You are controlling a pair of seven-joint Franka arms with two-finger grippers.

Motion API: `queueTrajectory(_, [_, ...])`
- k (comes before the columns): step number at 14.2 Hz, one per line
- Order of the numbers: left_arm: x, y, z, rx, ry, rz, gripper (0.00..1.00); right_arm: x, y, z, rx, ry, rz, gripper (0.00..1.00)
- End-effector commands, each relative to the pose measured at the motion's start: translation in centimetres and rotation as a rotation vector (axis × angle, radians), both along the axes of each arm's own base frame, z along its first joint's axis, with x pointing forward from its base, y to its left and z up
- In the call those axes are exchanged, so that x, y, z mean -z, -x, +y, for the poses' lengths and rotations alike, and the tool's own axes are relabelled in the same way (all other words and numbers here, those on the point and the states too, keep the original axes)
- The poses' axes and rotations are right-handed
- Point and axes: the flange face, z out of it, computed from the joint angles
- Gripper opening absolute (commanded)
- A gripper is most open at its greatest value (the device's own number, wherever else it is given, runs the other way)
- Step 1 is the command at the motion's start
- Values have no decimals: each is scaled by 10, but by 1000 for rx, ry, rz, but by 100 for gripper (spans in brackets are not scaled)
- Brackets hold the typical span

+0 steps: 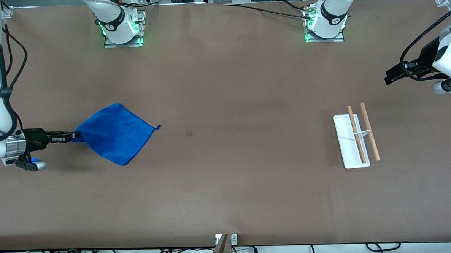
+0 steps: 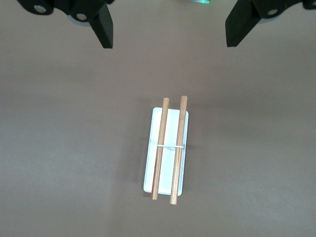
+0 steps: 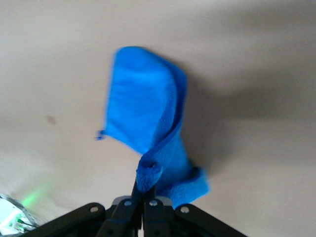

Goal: Pass towel and hang on rack
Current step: 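Lift the towel with the right gripper while the left gripper reaches out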

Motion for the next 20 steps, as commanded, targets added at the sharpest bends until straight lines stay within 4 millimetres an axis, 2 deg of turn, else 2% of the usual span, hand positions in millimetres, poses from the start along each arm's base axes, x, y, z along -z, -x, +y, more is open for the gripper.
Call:
queueTrajectory(1, [-5,-4,3,16,16,-2,100,-55,7,75,-132,-2,-76,0])
queueTrajectory(2, [-6,-3,4,14,19,-3,100,-69,6,116,-186,-13,-101,0])
queueTrajectory(4, [-5,-3,3,14,20,1,100,-122,7,205,-280,-37,-192,0])
queueTrajectory(5, [-5,-3,-2,20,28,0,100,-139,14,245,-297,-45,-214,0])
queueTrajectory(6, [-2,-5,-5,24,42,6,100,-153,21,278,-286,-45,-226,0])
queueTrajectory(9, [12,-13,-11,35,91,24,100,-211,53,395,-223,-85,-355,0])
queueTrajectory(11, [28,-19,-18,32,137,53,100,-226,77,449,-203,-120,-407,0])
queueTrajectory(13, [50,-29,-23,21,194,90,100,-233,93,481,-214,-154,-455,0])
queueTrajectory(15, [83,-40,-30,42,257,141,100,-242,112,515,-176,-193,-484,0])
queueTrajectory(17, [111,-51,-29,160,363,138,100,-250,138,554,-102,-229,-491,0])
queueTrajectory(18, [120,-56,-24,202,364,127,100,-253,143,564,-70,-249,-502,0])
queueTrajectory(20, [144,-58,-31,267,374,121,100,-256,147,569,-50,-262,-504,0])
